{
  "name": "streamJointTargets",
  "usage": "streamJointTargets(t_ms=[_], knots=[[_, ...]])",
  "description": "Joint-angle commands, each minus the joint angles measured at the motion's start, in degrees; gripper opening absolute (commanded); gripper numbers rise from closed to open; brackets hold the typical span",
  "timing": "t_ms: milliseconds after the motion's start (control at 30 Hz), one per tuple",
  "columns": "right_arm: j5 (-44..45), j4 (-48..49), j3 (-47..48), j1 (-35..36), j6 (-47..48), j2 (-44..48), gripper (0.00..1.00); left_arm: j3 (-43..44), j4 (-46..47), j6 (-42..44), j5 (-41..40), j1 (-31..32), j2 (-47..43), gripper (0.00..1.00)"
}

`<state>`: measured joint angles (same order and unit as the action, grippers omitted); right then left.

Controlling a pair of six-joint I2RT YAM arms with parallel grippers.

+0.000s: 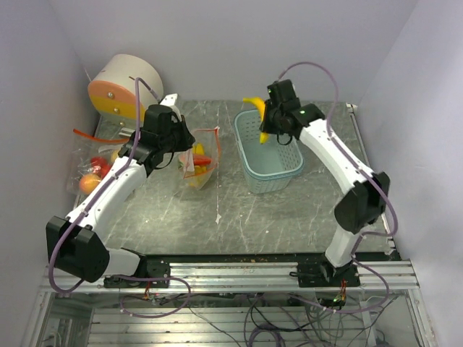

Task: Place the food in the zip-top bag and seal the zipper
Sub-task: Pick up the fake fruit from the bin, then place the fake fruit in the zipper food storage bag.

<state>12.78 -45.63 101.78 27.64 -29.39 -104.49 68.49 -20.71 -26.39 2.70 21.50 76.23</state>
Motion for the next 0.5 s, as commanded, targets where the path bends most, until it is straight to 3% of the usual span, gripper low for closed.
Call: streamJointTargets(t_ms=[0,200,367,467], knots=[[-6.98,4.2,2.41,0.02,6.71,5.74,0.0,1.67,2.33,-1.65,3.56,-0.47,2.5,0.07],[-23.25,10.62,-1.49,3.17,8.01,11.43,0.0,5.55,3.12,-2.3,4.97,-0.46,6.21,0.07],[-41.09,32.26,-14.19,3.31,-5.81,14.83,0.0,7.71,3.64,-3.73,6.49,-0.44,7.57,0.07],[-44.14,32.86,-15.2,3.73,-7.66,14.06,0.0,7.97,3.48,-4.1,6.61,-0.48,7.46,0.07]])
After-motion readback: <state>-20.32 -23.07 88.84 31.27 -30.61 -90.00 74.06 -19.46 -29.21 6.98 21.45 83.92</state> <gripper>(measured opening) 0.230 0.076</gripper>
